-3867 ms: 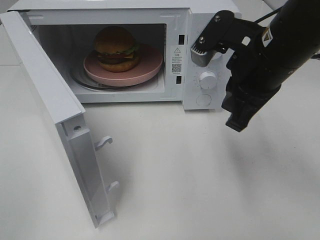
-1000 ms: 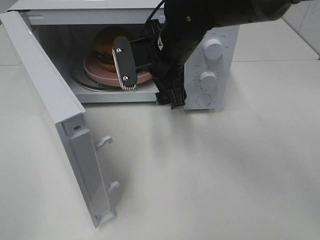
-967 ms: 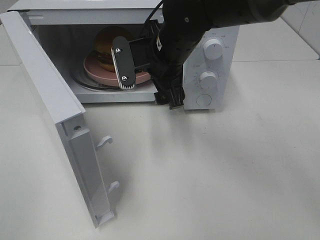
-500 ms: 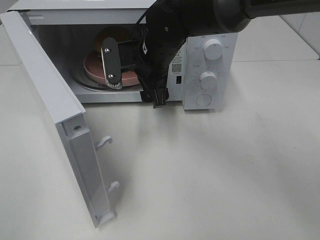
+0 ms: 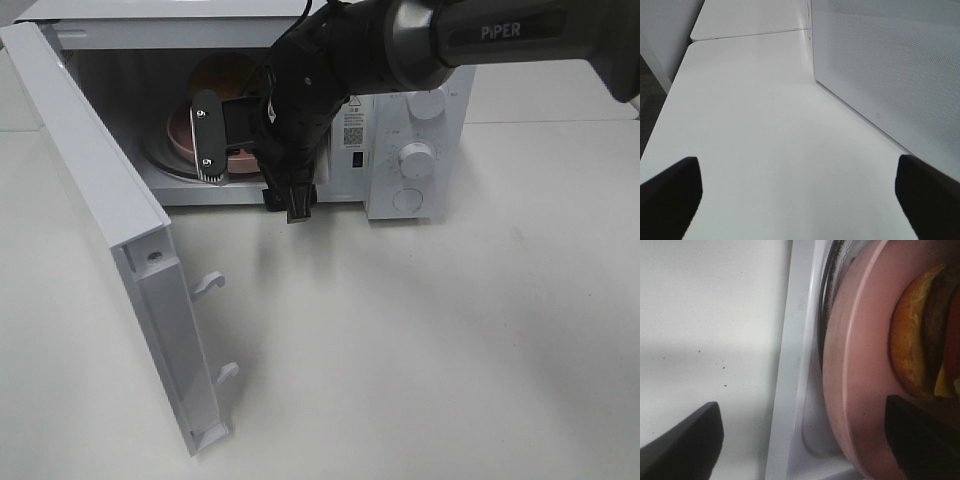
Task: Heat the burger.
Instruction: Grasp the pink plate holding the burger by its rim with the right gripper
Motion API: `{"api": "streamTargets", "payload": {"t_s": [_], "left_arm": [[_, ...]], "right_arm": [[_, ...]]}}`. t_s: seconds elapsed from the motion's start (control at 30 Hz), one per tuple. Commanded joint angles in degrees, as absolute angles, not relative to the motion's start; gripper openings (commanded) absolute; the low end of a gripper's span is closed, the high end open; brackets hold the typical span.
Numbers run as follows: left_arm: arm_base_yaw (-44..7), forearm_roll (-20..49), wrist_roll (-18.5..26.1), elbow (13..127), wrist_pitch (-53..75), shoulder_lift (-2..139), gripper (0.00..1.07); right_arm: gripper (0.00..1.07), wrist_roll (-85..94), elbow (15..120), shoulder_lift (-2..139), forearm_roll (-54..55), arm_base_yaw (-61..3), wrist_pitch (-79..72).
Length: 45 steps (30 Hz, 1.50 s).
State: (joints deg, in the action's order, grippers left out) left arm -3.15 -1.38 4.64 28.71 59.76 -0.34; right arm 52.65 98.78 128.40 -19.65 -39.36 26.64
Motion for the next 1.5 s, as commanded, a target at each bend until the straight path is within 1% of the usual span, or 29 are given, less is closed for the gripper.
{"api": "streamTargets", "payload": {"t_s": [0.03, 0.37, 0.5, 0.6, 0.83, 0.93, 0.97, 1.0, 1.03, 1.07, 1.1, 1.13, 1.17, 1.2, 1.23, 1.27, 1.3, 1.33, 1.37, 1.4, 1.43, 1.47, 1.5], "left_arm": [[-3.0, -1.5, 4.5, 28.5, 59.6, -1.3, 0.98], [-3.0, -2.6, 4.5, 28.5, 59.6, -1.3, 0.98], [-3.0, -6.0, 4.5, 28.5, 59.4, -1.3, 0.98], [-3.0, -7.2, 4.5, 28.5, 59.1, -1.3, 0.98], [-3.0, -7.3, 4.5, 28.5, 59.1, -1.3, 0.98], [-3.0, -7.3, 4.5, 28.5, 59.1, -1.3, 0.98], [-3.0, -7.3, 4.5, 28.5, 59.1, -1.3, 0.98], [-3.0, -7.3, 4.5, 28.5, 59.1, -1.3, 0.98], [-3.0, -7.3, 4.5, 28.5, 59.1, -1.3, 0.98], [-3.0, -7.3, 4.5, 28.5, 59.1, -1.3, 0.98], [-3.0, -7.3, 4.5, 28.5, 59.1, -1.3, 0.98], [-3.0, -7.3, 4.5, 28.5, 59.1, -1.3, 0.98], [-3.0, -7.3, 4.5, 28.5, 59.1, -1.3, 0.98], [-3.0, -7.3, 4.5, 28.5, 59.1, -1.3, 0.98], [-3.0, -7.3, 4.5, 28.5, 59.1, -1.3, 0.98], [-3.0, -7.3, 4.5, 28.5, 59.1, -1.3, 0.98], [-3.0, -7.3, 4.5, 28.5, 59.1, -1.3, 0.98], [-3.0, -7.3, 4.5, 28.5, 59.1, -1.3, 0.98], [-3.0, -7.3, 4.5, 28.5, 59.1, -1.3, 0.98], [-3.0, -7.3, 4.5, 28.5, 59.1, -1.3, 0.98], [-3.0, -7.3, 4.5, 28.5, 59.1, -1.3, 0.98], [-3.0, -7.3, 4.5, 28.5, 59.1, -1.3, 0.98], [-3.0, -7.3, 4.5, 28.5, 59.1, -1.3, 0.98]], "right_arm": [[0.85, 52.2, 100.0, 129.0, -19.5, -38.8, 26.1], [0.84, 52.4, 102.0, 132.1, -19.5, -38.8, 25.4], [0.84, 52.4, 103.6, 133.9, -19.4, -38.8, 25.5], [0.83, 52.4, 104.2, 134.4, -19.4, -38.1, 25.2], [0.82, 52.4, 104.2, 135.3, -19.4, -37.4, 25.0], [0.81, 52.3, 104.2, 135.3, -19.4, -37.4, 25.0], [0.77, 51.8, 104.2, 135.3, -19.4, -37.4, 25.0], [0.77, 51.8, 104.2, 135.3, -19.4, -37.4, 25.0], [0.70, 50.7, 104.2, 135.3, -19.4, -37.4, 25.3], [0.67, 50.7, 104.2, 135.3, -19.4, -37.4, 25.6], [0.67, 50.7, 104.2, 135.3, -19.4, -37.4, 25.6], [0.59, 50.7, 104.2, 135.3, -19.4, -37.5, 26.0], [0.59, 50.7, 104.2, 135.3, -19.4, -37.5, 26.0], [0.48, 50.9, 104.2, 135.3, -19.4, -37.6, 26.5], [0.41, 51.0, 104.2, 135.3, -19.4, -37.6, 26.7], [0.41, 51.0, 104.2, 135.3, -19.4, -37.6, 26.7], [0.29, 51.6, 104.2, 135.3, -19.4, -37.6, 27.4], [0.22, 51.6, 104.2, 135.3, -19.0, -37.6, 28.0], [0.22, 51.6, 104.2, 135.3, -19.0, -37.6, 28.0], [0.11, 51.6, 104.2, 135.1, -18.3, -37.8, 28.1], [0.11, 51.6, 104.2, 135.1, -18.3, -37.8, 28.1], [0.02, 51.7, 104.2, 134.7, -17.4, -37.9, 28.6], [0.00, 51.9, 104.2, 134.5, -17.2, -38.3, 28.7]]}}
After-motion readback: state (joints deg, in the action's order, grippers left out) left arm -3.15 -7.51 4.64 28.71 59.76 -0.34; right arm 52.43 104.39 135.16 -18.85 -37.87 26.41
